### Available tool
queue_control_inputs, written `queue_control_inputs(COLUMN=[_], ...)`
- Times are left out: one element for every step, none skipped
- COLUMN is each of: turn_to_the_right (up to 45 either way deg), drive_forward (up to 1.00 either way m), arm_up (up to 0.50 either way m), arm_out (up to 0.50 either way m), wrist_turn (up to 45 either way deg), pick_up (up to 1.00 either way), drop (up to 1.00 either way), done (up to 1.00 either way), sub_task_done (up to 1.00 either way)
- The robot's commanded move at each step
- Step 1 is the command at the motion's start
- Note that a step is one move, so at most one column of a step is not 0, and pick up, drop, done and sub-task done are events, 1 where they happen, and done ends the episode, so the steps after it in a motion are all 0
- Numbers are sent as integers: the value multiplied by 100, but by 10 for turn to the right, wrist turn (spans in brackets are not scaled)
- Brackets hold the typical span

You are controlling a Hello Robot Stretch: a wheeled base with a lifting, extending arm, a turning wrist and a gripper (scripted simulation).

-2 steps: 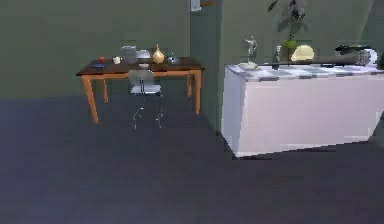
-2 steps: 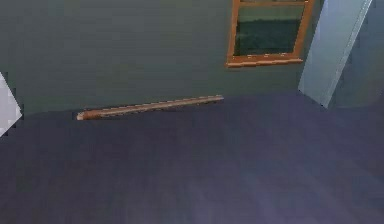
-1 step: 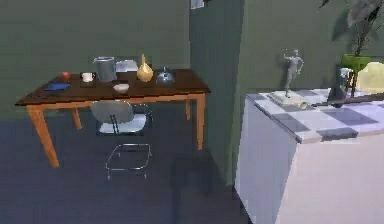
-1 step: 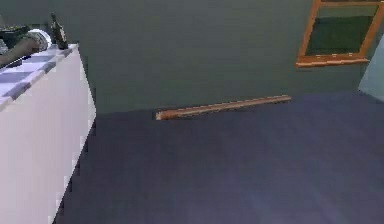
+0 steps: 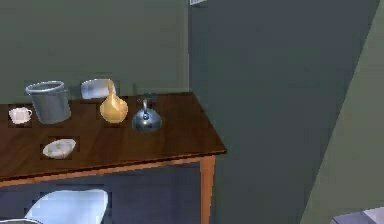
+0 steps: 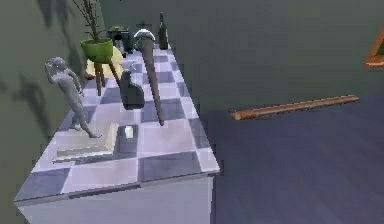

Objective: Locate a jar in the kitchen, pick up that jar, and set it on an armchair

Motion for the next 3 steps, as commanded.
queue_control_inputs(turn_to_the_right=[0,-450,-450], drive_forward=[15,0,0], arm_up=[0,0,0], arm_out=[0,0,0], wrist_turn=[0,0,0], pick_up=[0,0,0], drop=[0,0,0], done=[0,0,0], sub_task_done=[0,0,0])
